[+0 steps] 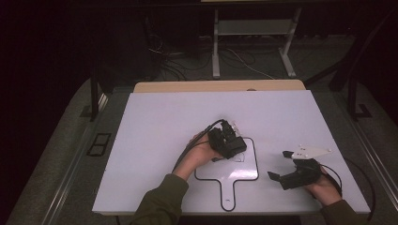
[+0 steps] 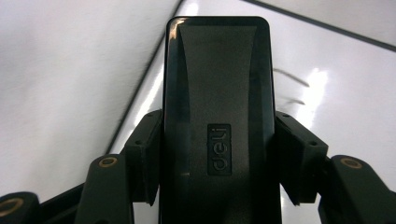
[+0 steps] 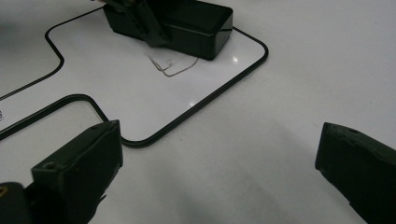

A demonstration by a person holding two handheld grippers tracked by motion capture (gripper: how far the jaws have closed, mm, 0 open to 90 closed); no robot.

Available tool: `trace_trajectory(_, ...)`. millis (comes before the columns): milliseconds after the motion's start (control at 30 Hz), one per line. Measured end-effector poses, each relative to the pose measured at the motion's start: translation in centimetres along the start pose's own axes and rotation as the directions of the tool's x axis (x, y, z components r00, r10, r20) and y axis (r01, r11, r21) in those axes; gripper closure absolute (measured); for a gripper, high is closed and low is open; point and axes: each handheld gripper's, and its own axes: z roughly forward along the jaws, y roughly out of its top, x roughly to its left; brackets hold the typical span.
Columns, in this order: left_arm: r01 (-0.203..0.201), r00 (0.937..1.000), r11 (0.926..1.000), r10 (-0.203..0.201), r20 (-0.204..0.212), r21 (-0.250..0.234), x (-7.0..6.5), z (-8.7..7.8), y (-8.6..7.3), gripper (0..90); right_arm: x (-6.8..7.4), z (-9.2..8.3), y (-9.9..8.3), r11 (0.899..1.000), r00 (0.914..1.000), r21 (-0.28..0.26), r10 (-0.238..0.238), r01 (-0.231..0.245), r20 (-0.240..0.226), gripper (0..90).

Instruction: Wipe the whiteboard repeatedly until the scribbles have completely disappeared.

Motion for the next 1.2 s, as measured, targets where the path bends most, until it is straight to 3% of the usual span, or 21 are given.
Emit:
trace_trajectory(200,-0.047,0.9985,0.9989,0.047,0.027,0.000,-1.4,0.3,0.7,39.7,0.1,0.0,0.0,1.000,1.0000,0.000,-0.001,0.001,0.000,0.0)
trace_trajectory(333,-0.058,0.9973,0.9983,0.058,0.044,-0.003,-2.2,0.5,1.1,39.7,0.0,0.0,0.0,1.000,1.0000,-0.001,-0.001,0.001,0.000,0.0)
trace_trajectory(733,-0.024,0.9996,0.9997,0.024,0.011,-0.001,-0.3,0.8,1.6,39.7,0.0,-0.1,0.0,1.000,1.0000,-0.004,-0.001,0.001,0.002,0.0)
trace_trajectory(1100,-0.082,0.9955,0.9966,0.083,0.047,-0.009,-2.8,1.2,2.4,39.7,0.0,0.0,0.0,1.000,1.0000,-0.003,-0.002,0.002,0.004,0.0)
trace_trajectory(1200,-0.089,0.9945,0.9959,0.089,0.054,-0.015,-2.8,1.2,2.5,39.7,0.0,0.0,0.0,1.000,1.0000,-0.001,-0.002,0.002,0.002,0.0)
